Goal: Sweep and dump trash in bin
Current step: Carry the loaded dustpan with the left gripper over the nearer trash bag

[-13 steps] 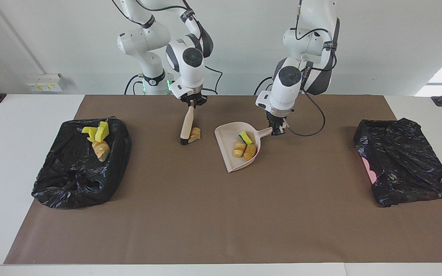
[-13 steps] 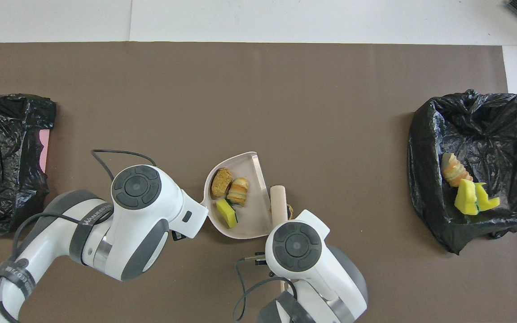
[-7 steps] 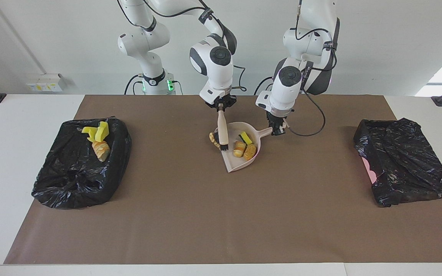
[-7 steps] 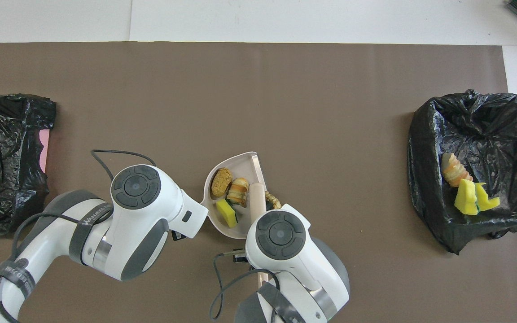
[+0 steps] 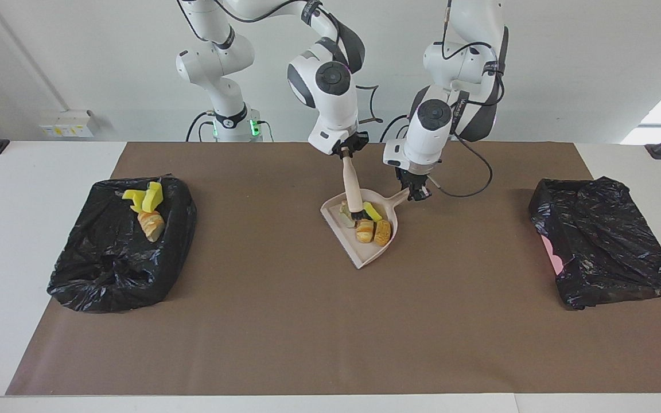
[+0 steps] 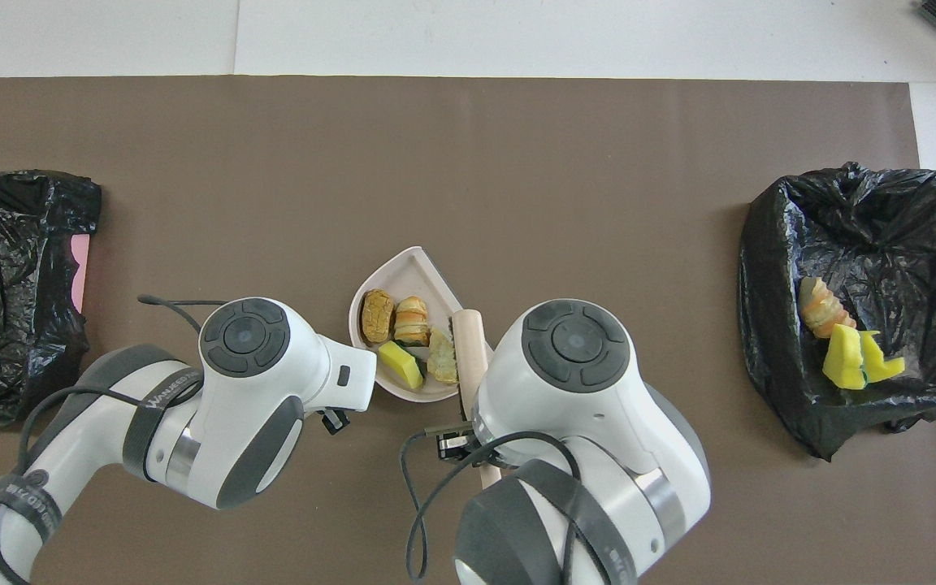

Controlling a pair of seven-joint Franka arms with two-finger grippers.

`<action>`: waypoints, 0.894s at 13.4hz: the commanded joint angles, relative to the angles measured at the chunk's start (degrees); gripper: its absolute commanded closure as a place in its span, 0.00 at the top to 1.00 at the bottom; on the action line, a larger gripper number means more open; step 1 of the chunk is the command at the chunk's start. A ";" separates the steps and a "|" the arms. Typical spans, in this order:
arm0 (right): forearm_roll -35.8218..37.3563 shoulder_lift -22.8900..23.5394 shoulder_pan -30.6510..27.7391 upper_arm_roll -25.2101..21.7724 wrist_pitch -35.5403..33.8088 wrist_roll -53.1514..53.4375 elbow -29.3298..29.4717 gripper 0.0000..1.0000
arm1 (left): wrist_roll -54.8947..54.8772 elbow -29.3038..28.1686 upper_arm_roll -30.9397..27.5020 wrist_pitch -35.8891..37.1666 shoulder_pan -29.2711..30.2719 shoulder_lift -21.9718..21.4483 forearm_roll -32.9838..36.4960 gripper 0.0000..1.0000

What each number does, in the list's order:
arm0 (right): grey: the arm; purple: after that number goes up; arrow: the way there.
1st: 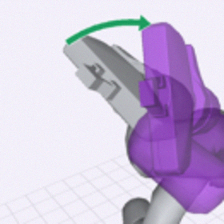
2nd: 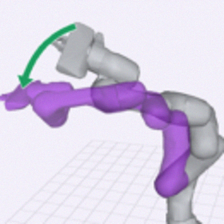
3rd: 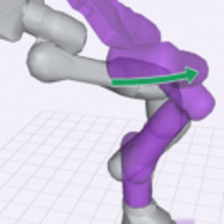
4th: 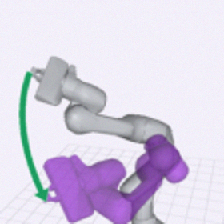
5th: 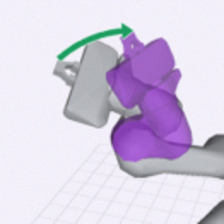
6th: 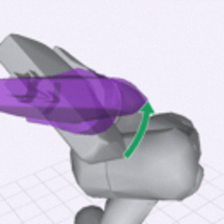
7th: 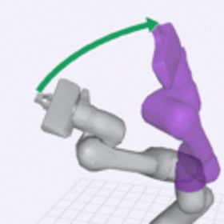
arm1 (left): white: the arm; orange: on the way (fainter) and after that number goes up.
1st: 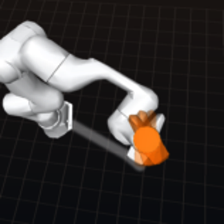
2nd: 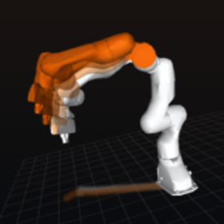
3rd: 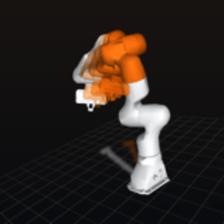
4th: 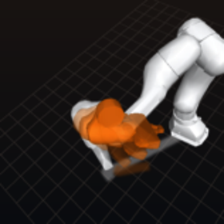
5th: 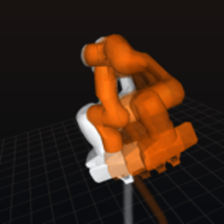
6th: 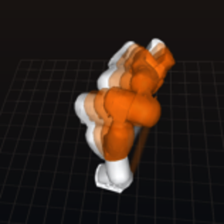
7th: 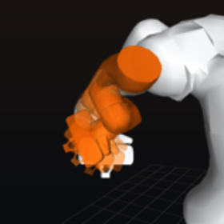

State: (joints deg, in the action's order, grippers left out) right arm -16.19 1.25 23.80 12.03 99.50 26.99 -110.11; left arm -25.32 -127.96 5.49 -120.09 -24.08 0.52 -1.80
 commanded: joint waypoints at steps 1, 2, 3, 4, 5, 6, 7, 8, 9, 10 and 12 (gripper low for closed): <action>2.73 -2.82 0.37 0.36 -0.36 1.21 -2.82 0.00 | 7.36 -0.45 -0.30 0.12 3.50 -2.01 -0.13 0.00; 3.88 -3.61 0.29 0.53 -0.18 2.27 -3.88 0.00 | 9.74 -0.19 -0.39 0.12 4.82 -2.89 -0.13 0.00; 4.67 -4.14 0.55 0.62 -0.88 2.80 -4.15 0.00 | 11.16 0.77 -0.39 0.12 6.49 -3.51 -0.05 0.00; 5.90 -4.93 1.85 0.71 -2.10 3.85 -4.41 0.00 | 13.61 2.43 -0.39 0.29 8.16 -3.77 -0.13 0.00; 6.60 -6.25 3.43 0.71 -2.29 5.78 -5.98 0.00 | 16.07 3.23 -0.39 1.34 10.44 -4.73 -0.13 0.00; 6.70 -7.74 3.97 0.80 -1.68 6.32 -7.91 0.00 | 17.40 4.20 -0.39 2.91 12.55 -5.79 -0.05 0.00; 6.61 -8.54 5.19 0.80 -1.42 6.50 -8.80 0.00 | 17.93 5.43 -0.39 5.54 14.92 -6.41 -0.13 0.00; 6.52 -8.72 5.29 0.89 -0.63 7.02 -9.68 0.00 | 17.59 7.35 -0.39 9.48 17.64 -6.85 -0.05 0.00; 5.74 -9.24 5.38 0.89 1.81 7.63 -10.82 0.00 | 17.15 9.63 -0.39 12.65 20.28 -7.03 -0.04 0.00; 5.73 -8.90 6.08 0.89 4.36 7.99 -11.44 0.00 | 16.80 12.35 -0.39 15.12 23.18 -6.94 -0.04 0.00; 5.73 -7.23 8.80 0.89 7.88 11.31 -12.06 0.00 | 16.62 15.53 -0.57 18.47 27.06 -6.68 -0.04 0.00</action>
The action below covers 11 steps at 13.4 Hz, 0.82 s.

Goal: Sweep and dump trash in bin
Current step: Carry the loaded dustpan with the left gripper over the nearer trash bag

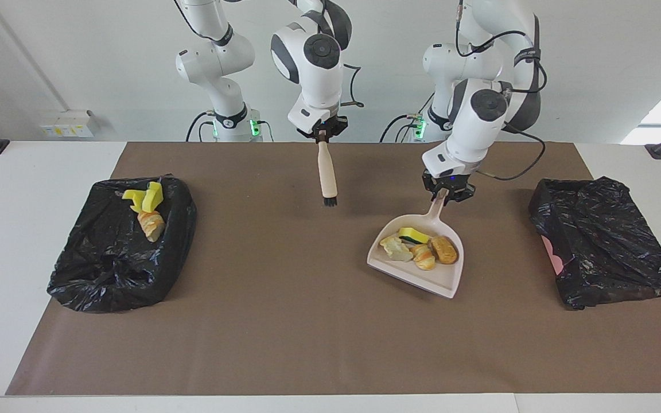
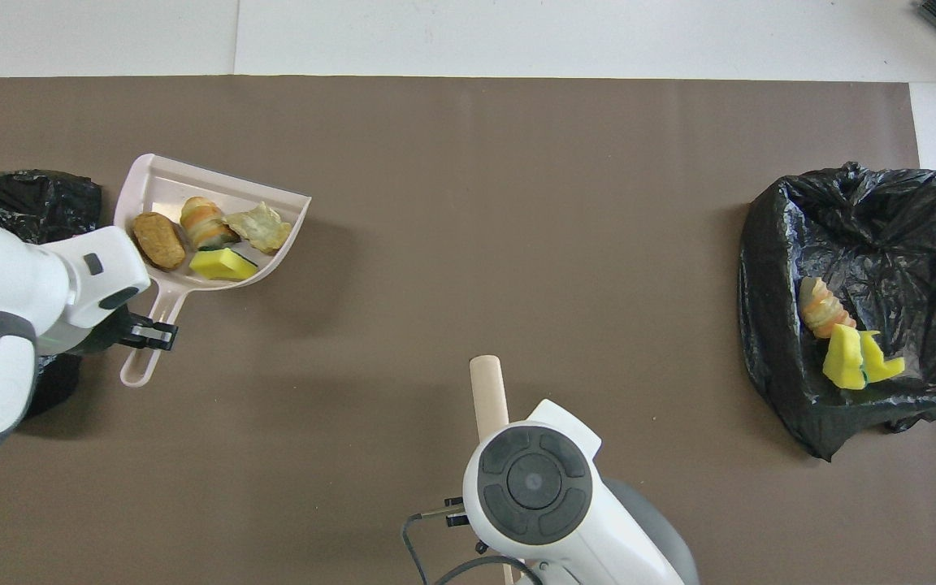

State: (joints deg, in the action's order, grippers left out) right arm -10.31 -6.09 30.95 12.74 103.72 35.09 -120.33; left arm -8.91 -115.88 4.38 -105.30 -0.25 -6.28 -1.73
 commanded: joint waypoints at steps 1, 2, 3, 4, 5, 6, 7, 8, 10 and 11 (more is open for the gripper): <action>-0.15 1.16 2.61 0.18 5.51 4.36 -1.84 0.00 | -0.31 4.33 0.54 5.26 5.84 0.22 -0.12 0.00; -0.15 2.13 3.76 0.18 7.01 4.89 -1.84 0.00 | -1.62 5.56 0.45 7.19 8.05 0.39 -0.12 0.00; -0.15 3.27 4.90 0.18 8.93 6.29 -1.75 0.00 | -5.12 7.84 0.45 10.26 11.72 1.09 -0.12 0.00; 0.20 4.67 6.30 0.18 10.78 8.22 -1.84 0.00 | -11.50 11.69 0.45 13.16 17.59 3.10 -0.20 0.00; 0.73 5.64 7.01 0.18 11.76 8.76 -1.75 0.00 | -18.53 14.77 0.45 14.40 21.91 4.60 -0.20 0.00; 0.82 6.61 7.80 0.18 12.81 9.55 -1.58 0.00 | -23.82 16.54 0.45 14.85 25.00 5.48 -0.03 0.00; 1.08 8.10 8.94 0.10 14.56 11.04 -1.40 0.00 | -26.92 17.08 0.45 14.68 27.29 5.75 0.84 0.00; 3.43 10.03 10.26 0.09 15.45 12.27 -0.79 0.00 | -29.12 17.17 0.02 13.98 28.53 5.84 1.72 0.00; 6.87 13.90 11.24 0.18 15.46 16.56 1.66 0.00 | -39.19 18.40 -1.47 10.57 29.51 6.63 7.76 0.00; 6.97 15.05 11.67 0.18 15.81 17.37 2.46 0.00 | -43.69 19.54 -3.14 8.20 29.77 8.37 9.53 0.00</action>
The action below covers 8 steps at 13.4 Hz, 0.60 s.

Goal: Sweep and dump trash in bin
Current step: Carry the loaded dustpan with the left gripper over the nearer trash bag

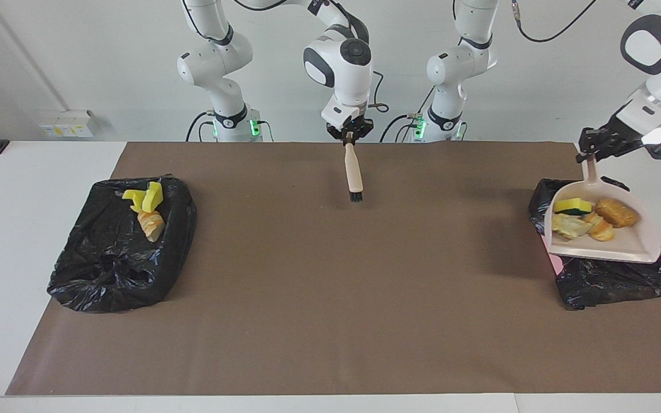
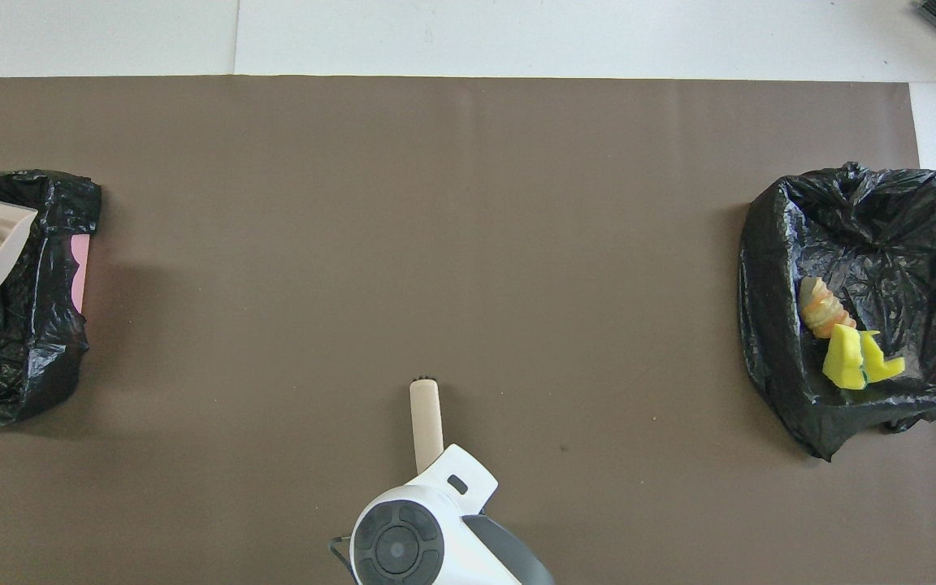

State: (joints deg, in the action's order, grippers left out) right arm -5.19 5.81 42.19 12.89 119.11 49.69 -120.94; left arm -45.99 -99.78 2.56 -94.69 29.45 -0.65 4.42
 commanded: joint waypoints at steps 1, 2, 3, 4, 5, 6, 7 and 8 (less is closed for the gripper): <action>1.94 3.68 1.05 -0.06 0.95 2.96 3.08 0.00 | -9.44 5.63 -3.07 -3.30 0.08 4.94 3.93 0.00; 1.94 3.77 1.14 0.03 2.43 3.39 2.65 0.00 | -12.69 7.65 -3.26 -4.35 0.08 6.78 6.11 0.00; 1.85 3.86 1.14 0.03 3.58 5.14 2.56 0.00 | -15.60 8.46 -3.35 -6.97 0.17 8.20 9.78 0.00; 1.85 3.95 1.05 0.03 4.81 5.94 2.29 0.00 | -16.93 8.55 -3.43 -10.65 0.17 9.17 12.87 0.00; 1.85 3.86 1.05 0.03 5.52 5.86 1.68 0.00 | -17.46 8.03 -3.43 -12.95 -0.01 9.26 14.90 0.00; 1.77 3.95 1.05 0.03 5.61 5.94 1.41 0.00 | -18.08 7.42 -3.52 -12.71 -0.70 9.18 16.74 0.00; 1.77 4.65 1.31 0.03 6.05 6.03 1.41 0.00 | -18.61 6.97 -3.52 -11.67 -1.06 9.09 19.55 0.00; 1.77 5.00 1.32 0.03 6.66 6.12 1.41 0.00 | -18.70 6.88 -3.17 -10.52 -2.11 8.91 23.23 0.00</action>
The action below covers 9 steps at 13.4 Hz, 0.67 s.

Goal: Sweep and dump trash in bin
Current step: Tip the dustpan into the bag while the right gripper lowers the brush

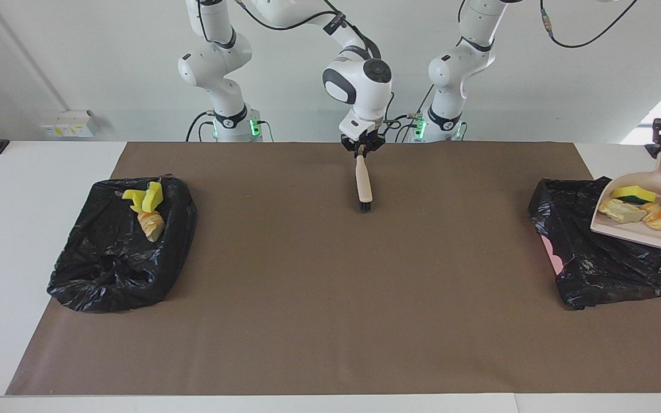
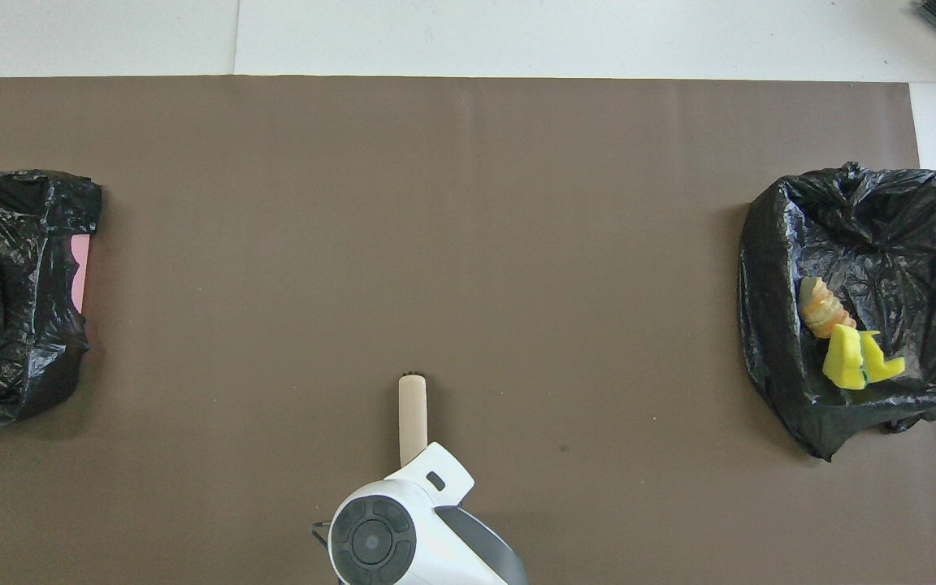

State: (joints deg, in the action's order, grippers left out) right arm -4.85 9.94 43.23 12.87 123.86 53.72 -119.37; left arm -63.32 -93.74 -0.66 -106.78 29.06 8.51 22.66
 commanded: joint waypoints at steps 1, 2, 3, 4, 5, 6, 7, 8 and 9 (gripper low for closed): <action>1.42 0.87 0.37 0.05 1.65 2.09 -0.07 0.00 | -1.54 -0.03 -0.04 2.79 -3.90 -0.68 8.16 0.00; 1.42 0.87 0.28 0.05 1.39 2.09 0.01 0.07 | -1.28 -1.17 -0.04 4.72 -5.75 -1.38 10.54 0.00; 1.42 0.96 0.28 -0.04 1.12 2.09 0.19 0.23 | -1.28 -1.44 -0.13 6.39 -7.68 -1.74 13.00 0.00; 1.42 0.96 0.28 -0.04 0.95 2.09 0.45 0.45 | -1.28 -1.45 -0.04 7.54 -8.39 -1.74 15.72 0.00; 1.60 0.96 0.28 -0.04 0.34 2.09 0.72 0.99 | -1.45 -1.53 -0.04 7.99 -9.27 -1.83 18.10 0.00; 1.68 0.96 0.28 -0.04 -0.45 1.92 1.50 1.00 | -1.54 -1.79 -0.04 8.43 -10.32 -2.09 20.29 0.00; 1.68 0.96 0.19 -0.04 -2.29 1.65 2.64 1.00 | -1.54 -2.06 -0.04 9.21 -11.47 -2.27 22.67 0.00; 1.68 0.96 -0.07 -0.21 -5.35 1.30 4.74 1.00 | -1.63 -2.06 -0.04 10.44 -12.96 -2.36 24.95 0.00; 1.77 0.96 -0.51 -0.22 -7.99 1.13 6.59 1.00 | -2.41 -1.97 -0.04 11.58 -13.84 -2.36 26.89 0.00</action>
State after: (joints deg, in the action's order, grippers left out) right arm -4.79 10.43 43.26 12.75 120.59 53.76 -116.93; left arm -64.44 -94.14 -0.09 -97.30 17.58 8.00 45.74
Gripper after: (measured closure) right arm 0.225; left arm 0.687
